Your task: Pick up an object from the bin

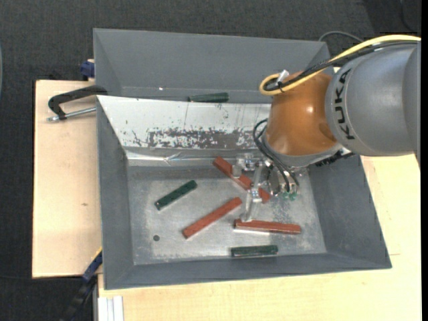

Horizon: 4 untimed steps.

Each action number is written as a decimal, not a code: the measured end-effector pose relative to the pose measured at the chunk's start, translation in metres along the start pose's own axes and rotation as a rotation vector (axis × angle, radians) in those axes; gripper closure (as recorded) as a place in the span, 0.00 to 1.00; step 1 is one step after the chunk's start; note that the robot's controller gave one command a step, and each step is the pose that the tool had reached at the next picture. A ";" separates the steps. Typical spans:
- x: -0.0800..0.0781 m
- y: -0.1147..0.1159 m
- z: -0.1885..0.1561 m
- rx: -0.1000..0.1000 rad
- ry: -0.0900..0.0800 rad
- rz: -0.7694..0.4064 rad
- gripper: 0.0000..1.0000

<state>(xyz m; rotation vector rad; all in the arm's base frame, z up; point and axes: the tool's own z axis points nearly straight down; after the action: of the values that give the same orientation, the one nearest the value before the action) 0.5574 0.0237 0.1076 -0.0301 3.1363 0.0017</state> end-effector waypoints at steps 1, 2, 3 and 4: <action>0.001 -0.004 0.020 -0.001 0.008 0.009 0.00; -0.018 0.007 0.004 0.000 0.004 0.066 0.00; 0.033 -0.026 0.021 -0.001 -0.001 0.042 0.00; -0.008 -0.018 0.025 -0.001 0.000 0.063 1.00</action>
Offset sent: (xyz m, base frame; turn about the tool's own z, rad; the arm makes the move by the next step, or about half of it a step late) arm 0.0314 0.0196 0.0219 0.0040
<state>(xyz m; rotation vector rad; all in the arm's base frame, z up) 0.5662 0.0058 0.0824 0.0692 3.1353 0.0030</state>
